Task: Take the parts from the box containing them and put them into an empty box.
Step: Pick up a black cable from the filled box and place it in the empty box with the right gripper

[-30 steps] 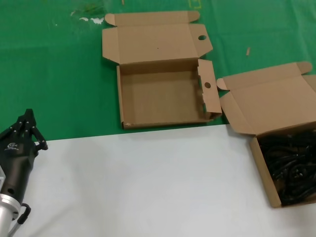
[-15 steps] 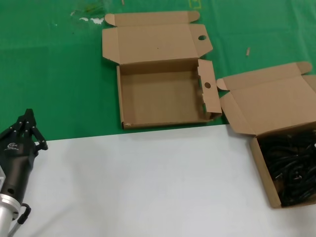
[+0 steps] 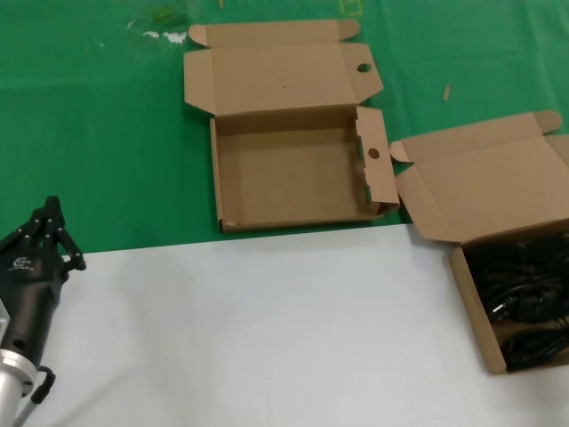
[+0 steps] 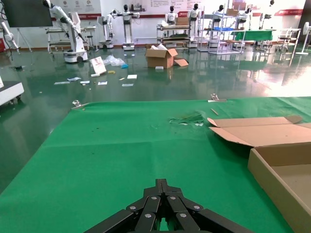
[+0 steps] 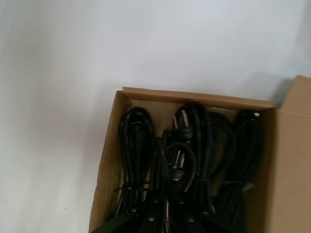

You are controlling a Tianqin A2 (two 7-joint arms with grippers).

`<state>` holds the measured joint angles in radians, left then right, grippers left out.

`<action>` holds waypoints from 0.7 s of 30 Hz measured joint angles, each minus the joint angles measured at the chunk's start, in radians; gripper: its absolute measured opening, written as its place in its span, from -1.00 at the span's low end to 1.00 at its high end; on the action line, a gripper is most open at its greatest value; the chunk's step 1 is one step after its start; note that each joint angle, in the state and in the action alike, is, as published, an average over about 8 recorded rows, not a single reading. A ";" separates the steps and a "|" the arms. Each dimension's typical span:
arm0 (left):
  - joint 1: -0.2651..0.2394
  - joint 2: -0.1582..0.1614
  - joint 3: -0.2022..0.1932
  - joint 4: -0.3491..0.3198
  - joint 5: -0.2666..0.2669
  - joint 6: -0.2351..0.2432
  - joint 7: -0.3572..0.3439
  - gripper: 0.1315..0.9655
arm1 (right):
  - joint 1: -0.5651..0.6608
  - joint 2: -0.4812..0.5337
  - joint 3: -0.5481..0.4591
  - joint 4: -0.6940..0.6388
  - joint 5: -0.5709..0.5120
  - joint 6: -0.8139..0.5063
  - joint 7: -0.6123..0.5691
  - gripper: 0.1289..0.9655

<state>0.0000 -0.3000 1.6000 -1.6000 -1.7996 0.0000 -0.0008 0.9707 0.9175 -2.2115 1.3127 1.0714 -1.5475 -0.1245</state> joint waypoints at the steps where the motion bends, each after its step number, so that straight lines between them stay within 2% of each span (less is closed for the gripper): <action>1: 0.000 0.000 0.000 0.000 0.000 0.000 0.000 -0.98 | 0.010 0.006 -0.007 0.011 0.006 -0.004 0.010 -0.94; 13: 0.000 0.000 0.000 0.000 0.000 0.000 0.000 -0.98 | 0.237 0.056 -0.176 0.156 0.118 -0.021 0.174 -0.96; 17: 0.000 0.000 0.000 0.000 0.000 0.000 0.000 -0.98 | 0.325 0.021 -0.217 0.174 0.140 -0.022 0.220 -0.96; 21: 0.000 0.000 0.000 0.000 0.000 0.000 0.000 -0.98 | 0.394 -0.054 -0.230 0.162 0.137 -0.021 0.248 -0.96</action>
<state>0.0000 -0.3000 1.6001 -1.6000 -1.7995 0.0000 -0.0005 1.3646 0.8636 -2.4412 1.4752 1.2088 -1.5685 0.1236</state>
